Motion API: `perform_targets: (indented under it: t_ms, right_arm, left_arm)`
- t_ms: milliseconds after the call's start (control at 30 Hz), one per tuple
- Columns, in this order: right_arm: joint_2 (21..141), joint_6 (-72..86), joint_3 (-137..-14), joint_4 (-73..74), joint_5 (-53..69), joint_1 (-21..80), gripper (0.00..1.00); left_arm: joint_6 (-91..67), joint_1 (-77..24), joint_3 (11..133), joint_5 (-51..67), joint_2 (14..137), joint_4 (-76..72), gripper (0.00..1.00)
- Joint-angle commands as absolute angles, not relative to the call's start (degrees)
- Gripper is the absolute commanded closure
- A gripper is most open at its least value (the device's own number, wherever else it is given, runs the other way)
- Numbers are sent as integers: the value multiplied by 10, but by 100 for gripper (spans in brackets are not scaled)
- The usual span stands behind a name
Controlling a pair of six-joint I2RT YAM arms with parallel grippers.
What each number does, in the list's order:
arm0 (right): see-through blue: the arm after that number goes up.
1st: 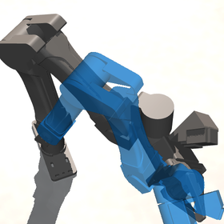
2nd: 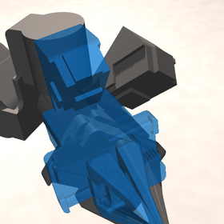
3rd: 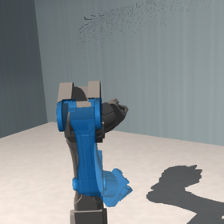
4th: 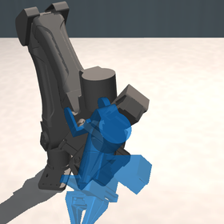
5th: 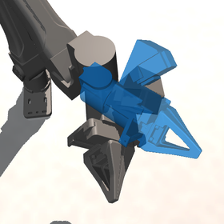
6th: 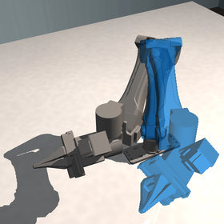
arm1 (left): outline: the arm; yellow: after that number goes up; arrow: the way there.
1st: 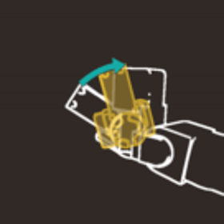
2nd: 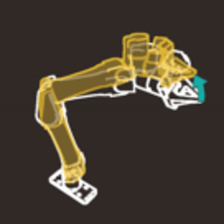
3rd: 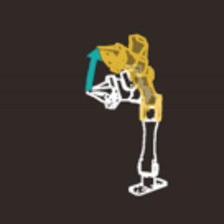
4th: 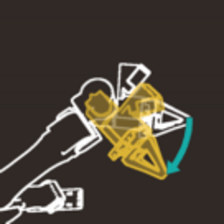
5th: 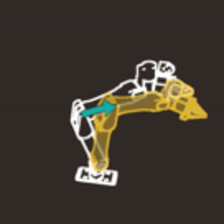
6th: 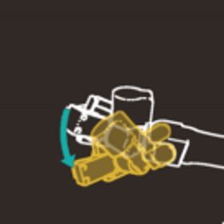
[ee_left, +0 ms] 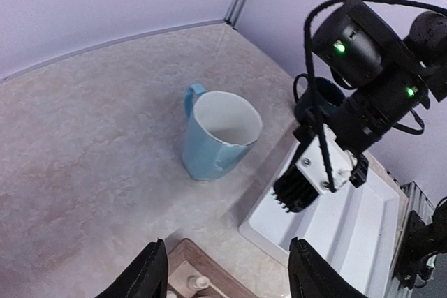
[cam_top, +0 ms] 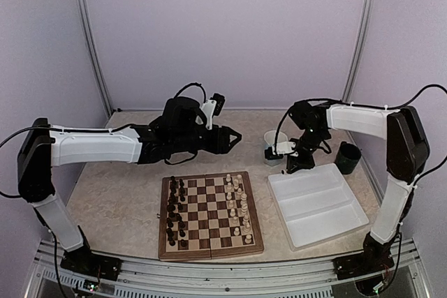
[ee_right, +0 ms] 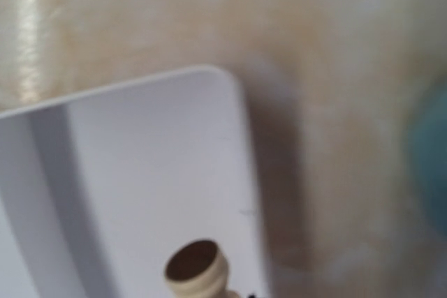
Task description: Set up the chess pieces on the board
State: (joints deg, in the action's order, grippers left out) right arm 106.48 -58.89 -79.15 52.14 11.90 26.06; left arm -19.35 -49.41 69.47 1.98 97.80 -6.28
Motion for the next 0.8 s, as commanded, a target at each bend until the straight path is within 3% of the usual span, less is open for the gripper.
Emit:
perform_targets:
  t_ms: [0, 267, 467, 767]
  right_arm:
    - [1013, -533, -812, 496, 95, 258, 96]
    - [962, -453, -862, 524, 162, 269, 96]
    - [934, -440, -846, 510, 139, 317, 95]
    - [909, -436, -839, 498, 138, 346, 95]
  left_arm:
    - [-234, -522, 690, 58, 988, -115, 41]
    - [-338, -544, 694, 101, 1038, -192, 42]
    - [-368, -561, 733, 131, 1080, -222, 43]
    - [-394, -563, 785, 152, 1131, -213, 52]
